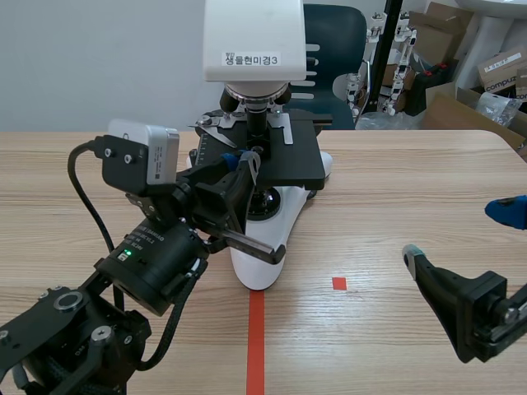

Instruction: Point at the objective lens

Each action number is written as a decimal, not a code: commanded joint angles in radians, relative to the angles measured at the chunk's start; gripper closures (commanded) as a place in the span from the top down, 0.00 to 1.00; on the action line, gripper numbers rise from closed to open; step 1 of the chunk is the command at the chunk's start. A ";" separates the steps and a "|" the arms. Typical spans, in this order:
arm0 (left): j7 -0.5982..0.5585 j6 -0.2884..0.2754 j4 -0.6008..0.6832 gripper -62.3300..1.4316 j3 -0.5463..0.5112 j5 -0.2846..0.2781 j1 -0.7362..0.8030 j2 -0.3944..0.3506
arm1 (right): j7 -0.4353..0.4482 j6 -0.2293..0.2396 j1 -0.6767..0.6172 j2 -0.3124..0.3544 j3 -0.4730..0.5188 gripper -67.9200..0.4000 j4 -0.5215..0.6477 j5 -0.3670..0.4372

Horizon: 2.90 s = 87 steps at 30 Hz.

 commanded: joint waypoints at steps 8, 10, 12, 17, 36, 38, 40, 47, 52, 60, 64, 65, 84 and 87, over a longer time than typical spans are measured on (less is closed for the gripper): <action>-0.014 -0.001 0.019 0.06 -0.001 -0.006 -0.006 0.005 | 0.008 0.000 0.006 0.013 0.007 1.00 0.014 0.004; -0.014 -0.001 0.019 0.06 -0.001 -0.006 -0.006 0.005 | 0.008 0.000 0.006 0.013 0.007 1.00 0.014 0.004; -0.014 -0.001 0.019 0.06 -0.001 -0.006 -0.006 0.005 | 0.008 0.000 0.006 0.013 0.007 1.00 0.014 0.004; -0.014 -0.001 0.019 0.06 -0.001 -0.006 -0.006 0.005 | 0.008 0.000 0.006 0.013 0.007 1.00 0.014 0.004; -0.018 -0.001 0.019 0.06 -0.001 -0.006 -0.006 0.005 | 0.008 0.000 0.006 0.013 0.007 1.00 0.014 0.004; -0.018 -0.001 0.019 0.06 -0.001 -0.006 -0.006 0.005 | 0.008 0.000 0.006 0.013 0.007 1.00 0.014 0.004; -0.018 -0.001 0.019 0.06 -0.001 -0.006 -0.006 0.005 | 0.008 0.000 0.006 0.013 0.007 1.00 0.014 0.004; -0.018 -0.001 0.019 0.06 -0.001 -0.006 -0.006 0.005 | 0.008 0.000 0.006 0.013 0.007 1.00 0.014 0.004; -0.018 -0.001 0.019 0.06 -0.001 -0.006 -0.006 0.005 | 0.008 0.000 0.006 0.013 0.007 1.00 0.014 0.004; -0.026 -0.001 0.019 0.73 -0.001 -0.006 0.006 -0.021 | 0.008 0.000 0.006 0.013 0.007 1.00 0.014 0.004; -0.127 -0.002 0.020 1.00 -0.001 -0.006 0.027 -0.076 | 0.008 0.000 0.006 0.013 0.007 1.00 0.014 0.004; -0.159 -0.002 0.026 1.00 -0.001 -0.006 0.035 -0.096 | 0.008 0.000 0.006 0.013 0.007 1.00 0.014 0.004; 0.017 0.066 0.441 1.00 -0.153 -0.094 0.356 -0.571 | 0.008 0.000 0.006 0.013 0.007 1.00 0.014 0.004; 0.019 0.085 0.500 1.00 -0.230 -0.094 0.452 -0.610 | 0.008 0.000 0.006 0.013 0.007 1.00 0.014 0.004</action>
